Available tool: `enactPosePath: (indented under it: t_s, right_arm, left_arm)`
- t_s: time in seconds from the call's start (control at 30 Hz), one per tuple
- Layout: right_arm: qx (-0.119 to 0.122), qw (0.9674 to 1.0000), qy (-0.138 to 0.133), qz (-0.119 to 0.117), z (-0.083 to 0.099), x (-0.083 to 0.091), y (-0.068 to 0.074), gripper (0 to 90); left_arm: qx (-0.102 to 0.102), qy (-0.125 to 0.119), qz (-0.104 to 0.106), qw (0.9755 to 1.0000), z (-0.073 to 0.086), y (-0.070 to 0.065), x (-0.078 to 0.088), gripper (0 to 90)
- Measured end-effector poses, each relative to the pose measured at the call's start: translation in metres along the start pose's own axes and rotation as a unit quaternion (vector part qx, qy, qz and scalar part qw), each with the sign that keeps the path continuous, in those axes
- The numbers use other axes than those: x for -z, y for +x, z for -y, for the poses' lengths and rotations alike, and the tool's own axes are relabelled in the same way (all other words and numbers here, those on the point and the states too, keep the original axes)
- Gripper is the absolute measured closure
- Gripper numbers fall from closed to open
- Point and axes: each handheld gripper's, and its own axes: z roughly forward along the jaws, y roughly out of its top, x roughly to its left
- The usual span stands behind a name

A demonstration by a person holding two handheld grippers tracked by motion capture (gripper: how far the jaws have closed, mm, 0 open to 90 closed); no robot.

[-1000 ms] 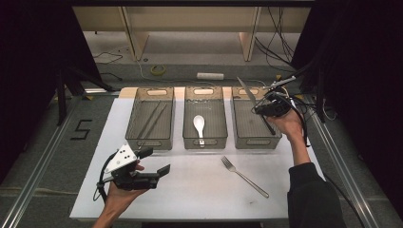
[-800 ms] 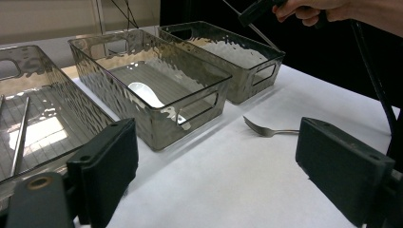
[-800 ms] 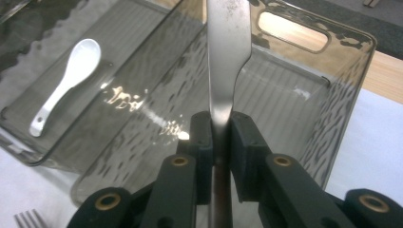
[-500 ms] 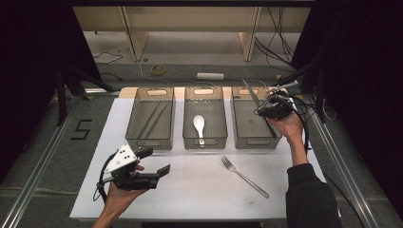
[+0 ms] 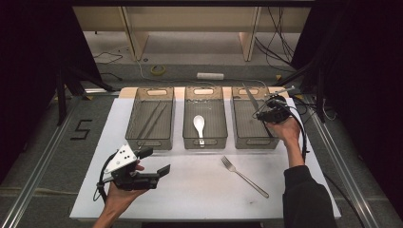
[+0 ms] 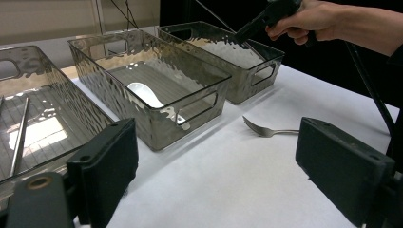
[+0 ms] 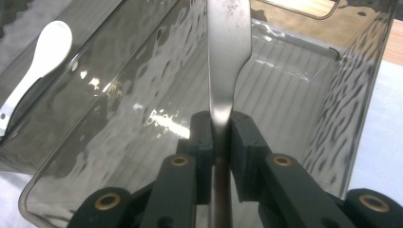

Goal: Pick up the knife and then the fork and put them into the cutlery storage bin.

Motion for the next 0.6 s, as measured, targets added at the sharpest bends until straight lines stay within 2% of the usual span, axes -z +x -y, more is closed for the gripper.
enactPosePath:
  t_s: [0.2, 0.6]
  right_arm:
    - [-0.005, 1.0000, 0.002, 0.006, 0.001, -0.006, 0.003, 80.8]
    - [-0.011, 0.9995, 0.023, 0.018, 0.007, -0.019, 0.005, 80.6]
  left_arm:
    - [0.000, 0.000, 0.000, 1.0000, 0.000, 0.000, 0.000, 13.8]
    - [-0.001, 0.002, 0.000, 1.0000, 0.000, 0.000, 0.000, 13.8]
